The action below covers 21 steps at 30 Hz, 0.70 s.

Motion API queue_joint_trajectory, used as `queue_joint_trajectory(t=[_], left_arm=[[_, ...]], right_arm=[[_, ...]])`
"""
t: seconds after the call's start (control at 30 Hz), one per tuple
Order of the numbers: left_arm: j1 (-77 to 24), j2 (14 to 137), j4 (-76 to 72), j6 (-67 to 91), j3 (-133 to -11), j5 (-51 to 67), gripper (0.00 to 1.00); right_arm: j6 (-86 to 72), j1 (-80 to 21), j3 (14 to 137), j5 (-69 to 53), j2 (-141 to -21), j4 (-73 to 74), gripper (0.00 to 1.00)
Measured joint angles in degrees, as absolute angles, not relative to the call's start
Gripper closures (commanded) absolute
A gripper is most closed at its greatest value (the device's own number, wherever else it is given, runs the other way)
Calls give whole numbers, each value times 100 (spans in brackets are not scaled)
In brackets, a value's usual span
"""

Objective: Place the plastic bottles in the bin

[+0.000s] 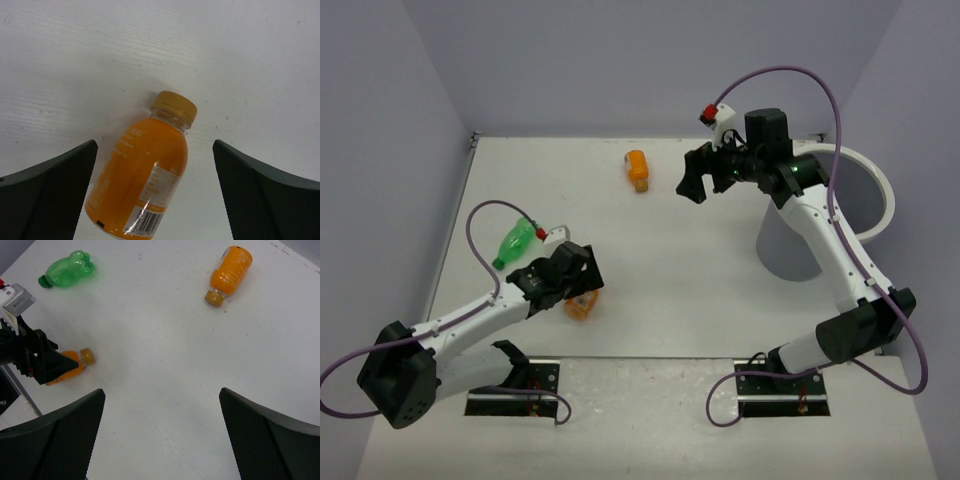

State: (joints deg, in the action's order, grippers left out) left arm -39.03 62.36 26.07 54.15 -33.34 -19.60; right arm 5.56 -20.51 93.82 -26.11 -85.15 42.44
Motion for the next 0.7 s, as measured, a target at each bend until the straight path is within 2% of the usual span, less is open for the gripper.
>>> queue_joint_trajectory(t=[0.2, 0.3, 0.37, 0.4, 0.47, 0.5, 0.6, 0.7], left_arm=[[-3906, 6442, 2597, 5401, -3223, -1840, 3], [-3913, 6548, 2589, 5372, -3143, -1792, 11], [-3917, 6603, 2558, 5305, -3126, -1743, 21], [-3918, 6631, 2537, 5283, -3124, -1716, 21], [-3918, 6712, 2438, 5187, -3124, -1621, 31], [-3918, 6753, 2390, 5140, -3124, -1575, 31], [-3941, 6881, 2212, 4981, -3105, -1442, 56], [-3953, 6963, 2035, 4844, -3112, -1363, 74]], right_arm=[[365, -2051, 9382, -2514, -8514, 4213, 1], [267, -2051, 9382, -2495, -8514, 4183, 1], [237, -2051, 9382, -2484, -8514, 4169, 1], [222, -2051, 9382, -2473, -8514, 4165, 1], [204, -2051, 9382, -2455, -8514, 4160, 1], [196, -2051, 9382, -2445, -8514, 4160, 1], [186, -2051, 9383, -2358, -8514, 4163, 1], [161, -2051, 9384, -2336, -8514, 4163, 1]])
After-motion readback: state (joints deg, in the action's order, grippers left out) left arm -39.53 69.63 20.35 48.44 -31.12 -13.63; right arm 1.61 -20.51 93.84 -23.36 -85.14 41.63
